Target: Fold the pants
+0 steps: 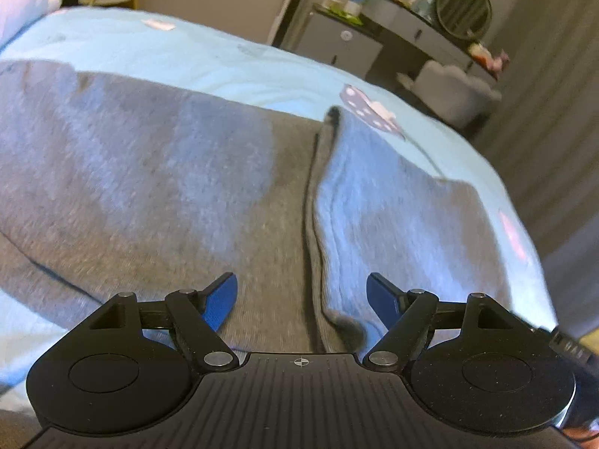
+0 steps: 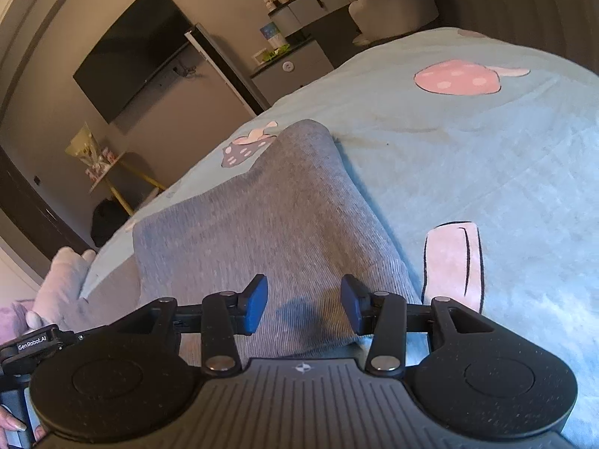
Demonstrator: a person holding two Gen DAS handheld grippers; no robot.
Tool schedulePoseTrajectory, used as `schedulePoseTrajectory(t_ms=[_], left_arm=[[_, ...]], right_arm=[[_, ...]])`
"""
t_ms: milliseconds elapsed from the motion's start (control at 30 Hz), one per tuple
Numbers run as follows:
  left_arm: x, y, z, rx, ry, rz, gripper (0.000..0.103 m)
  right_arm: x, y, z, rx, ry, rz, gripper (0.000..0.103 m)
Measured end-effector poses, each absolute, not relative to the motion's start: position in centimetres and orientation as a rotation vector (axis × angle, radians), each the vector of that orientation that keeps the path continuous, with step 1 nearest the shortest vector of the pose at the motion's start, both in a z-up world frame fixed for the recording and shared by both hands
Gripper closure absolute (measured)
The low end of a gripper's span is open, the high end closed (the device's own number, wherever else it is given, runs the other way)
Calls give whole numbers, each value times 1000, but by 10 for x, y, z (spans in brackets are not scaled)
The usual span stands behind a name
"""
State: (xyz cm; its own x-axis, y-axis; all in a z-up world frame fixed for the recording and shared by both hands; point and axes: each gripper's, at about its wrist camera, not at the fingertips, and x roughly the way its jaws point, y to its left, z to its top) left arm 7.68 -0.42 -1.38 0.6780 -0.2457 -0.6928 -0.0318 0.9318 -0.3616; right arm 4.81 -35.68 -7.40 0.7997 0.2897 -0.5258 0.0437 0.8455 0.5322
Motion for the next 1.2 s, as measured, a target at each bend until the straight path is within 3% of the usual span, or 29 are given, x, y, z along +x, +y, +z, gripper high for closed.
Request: schedulePoseTrajectory(t_ms=[167,533,633,800,833,933,1200], left_arm=[[68,-13,-14,-307,821,-130,21],[62,-4,-12,-338,808,-107,21],[59,-2,-9,-350,780,-115,21],[63,-5,-13,-333,783,-124,21],[64,-6,-15,-328,788,-126,21],[69,-7,-20,-333,803,-127,21],[75,10,-25,-427,823,-82,21]], right_arm=[[44,-349,-68,503,642,132,52],[42,-346,-63,465,658,118,49],[39,-342,-56,425,636,105,41],[34,-336,-49,359,598,50,41],[34,-336,-48,348,590,35,43],[35,-333,-44,306,559,-9,61],[60,-309,-59,198,628,47,64]])
